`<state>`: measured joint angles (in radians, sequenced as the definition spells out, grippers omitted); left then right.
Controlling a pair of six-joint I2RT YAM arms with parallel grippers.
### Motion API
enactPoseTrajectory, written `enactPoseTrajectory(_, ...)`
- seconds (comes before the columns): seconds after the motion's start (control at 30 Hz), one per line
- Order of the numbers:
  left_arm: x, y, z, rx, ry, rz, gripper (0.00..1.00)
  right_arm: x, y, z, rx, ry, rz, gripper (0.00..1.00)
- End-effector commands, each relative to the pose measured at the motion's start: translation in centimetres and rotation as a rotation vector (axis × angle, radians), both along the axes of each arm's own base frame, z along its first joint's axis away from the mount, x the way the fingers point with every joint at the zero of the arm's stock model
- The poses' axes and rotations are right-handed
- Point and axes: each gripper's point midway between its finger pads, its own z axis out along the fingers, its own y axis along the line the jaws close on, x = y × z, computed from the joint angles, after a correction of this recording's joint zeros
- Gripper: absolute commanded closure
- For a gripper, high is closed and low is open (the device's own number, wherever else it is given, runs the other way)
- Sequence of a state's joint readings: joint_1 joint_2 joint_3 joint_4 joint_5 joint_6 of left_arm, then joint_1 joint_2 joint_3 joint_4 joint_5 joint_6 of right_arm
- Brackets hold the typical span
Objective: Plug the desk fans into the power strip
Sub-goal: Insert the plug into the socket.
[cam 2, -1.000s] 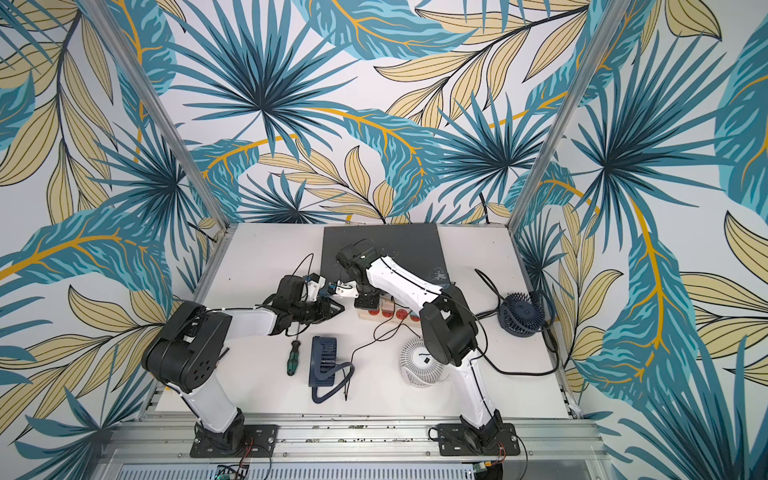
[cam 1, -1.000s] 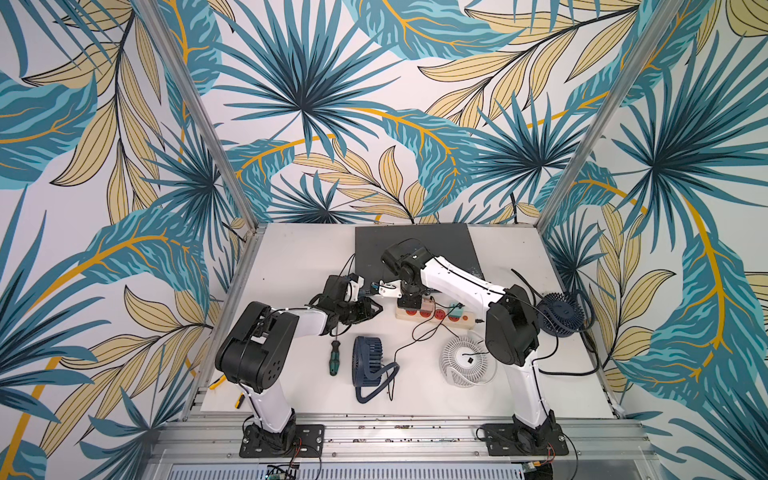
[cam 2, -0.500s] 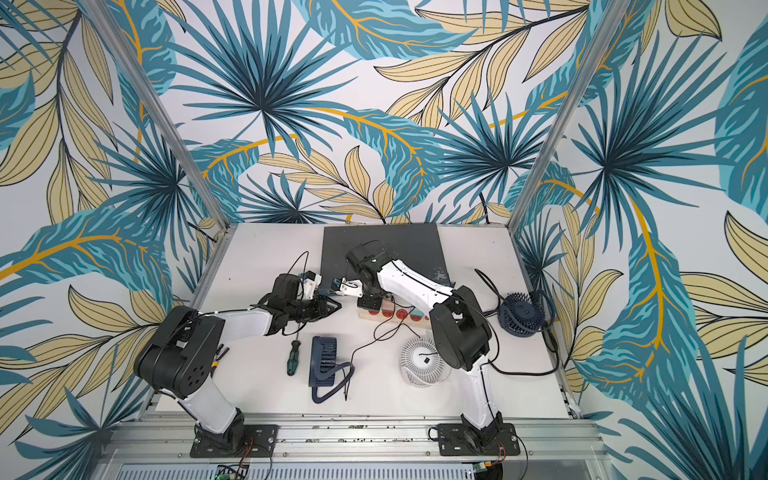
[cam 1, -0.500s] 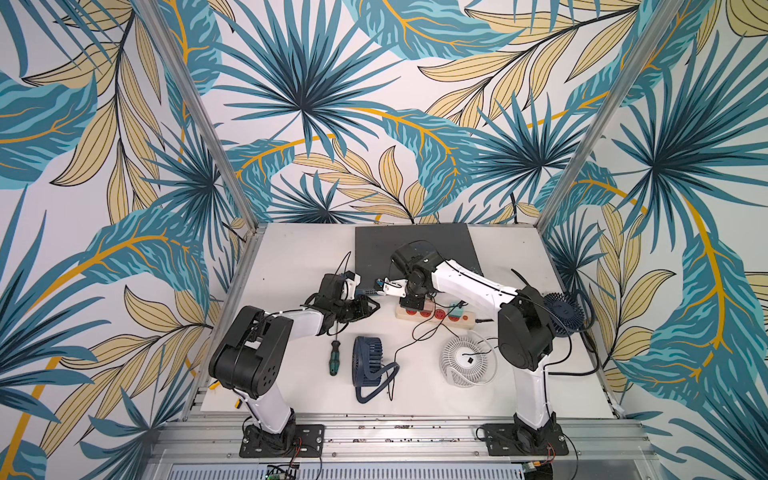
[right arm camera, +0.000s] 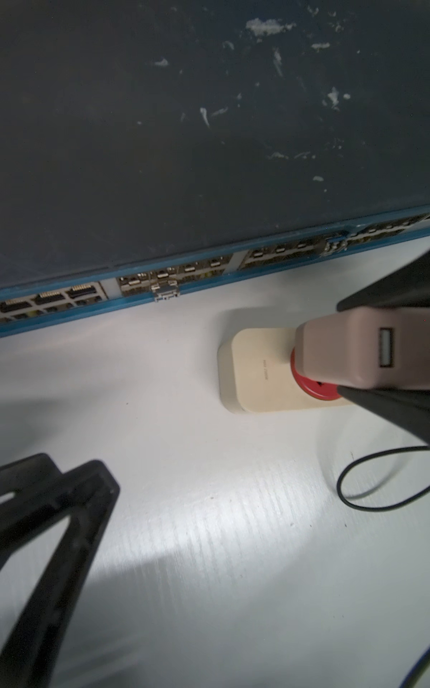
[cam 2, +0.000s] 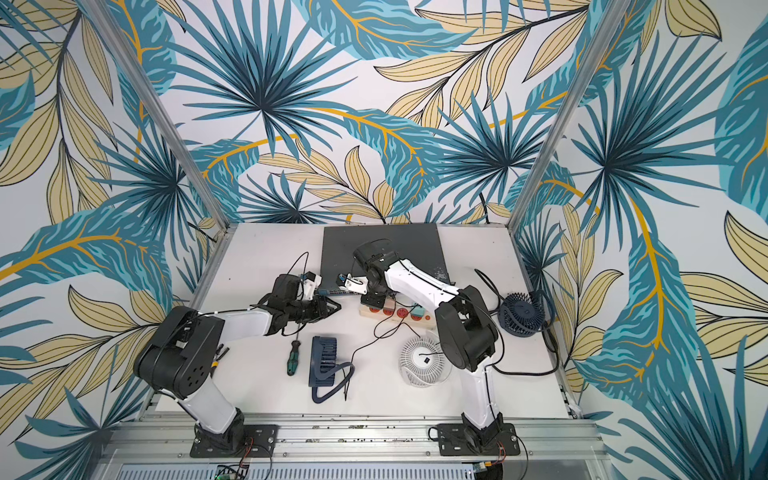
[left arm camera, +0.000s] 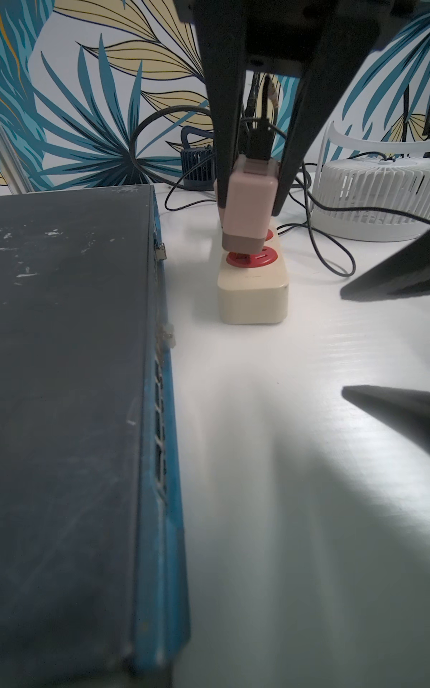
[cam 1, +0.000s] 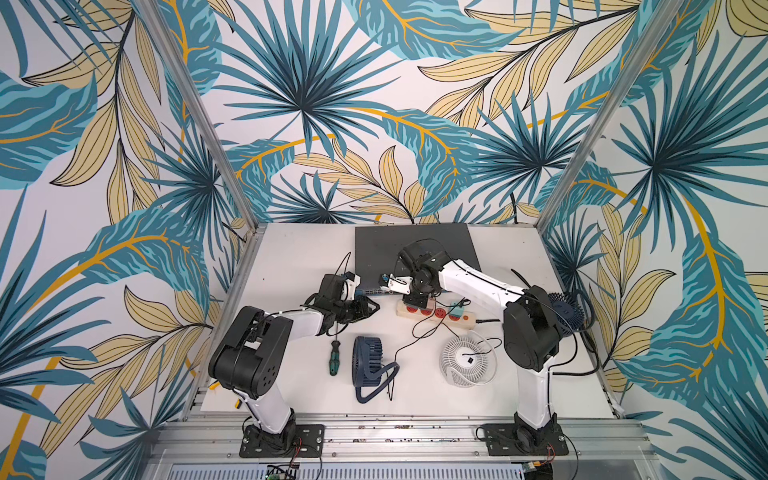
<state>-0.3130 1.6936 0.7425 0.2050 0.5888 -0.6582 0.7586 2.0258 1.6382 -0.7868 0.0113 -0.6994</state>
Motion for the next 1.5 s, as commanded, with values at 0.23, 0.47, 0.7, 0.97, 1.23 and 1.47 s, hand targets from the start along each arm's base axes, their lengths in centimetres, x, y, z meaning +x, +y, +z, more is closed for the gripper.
enactPoseTrajectory(0.23, -0.4, -0.4, 1.7, -0.024, -0.045, -0.057, 0.59, -0.1, -9.7, -7.5, -0.320, 0.108, -0.140, 1.00)
enactPoseTrajectory(0.47, -0.4, -0.8, 2.2, -0.038, -0.049, -0.080, 0.59, -0.5, -11.2, -7.6, -0.327, 0.114, -0.172, 1.00)
enactPoseTrajectory(0.7, -0.5, -1.6, 2.5, -0.044, -0.056, -0.103, 0.59, -1.8, -12.4, -9.1, -0.385, 0.150, -0.172, 1.00)
enactPoseTrajectory(0.97, -0.5, -1.9, 2.7, -0.048, -0.058, -0.112, 0.59, -2.8, -12.9, -10.8, -0.415, 0.177, -0.166, 1.00)
enactPoseTrajectory(1.23, -0.4, -1.6, 3.4, -0.030, -0.088, -0.102, 0.59, -3.8, -12.5, -13.6, -0.446, 0.222, -0.163, 1.00)
enactPoseTrajectory(1.47, -0.1, -0.8, 4.7, 0.013, -0.150, -0.074, 0.55, 0.0, -5.4, -4.7, -0.080, 0.059, -0.183, 0.78)
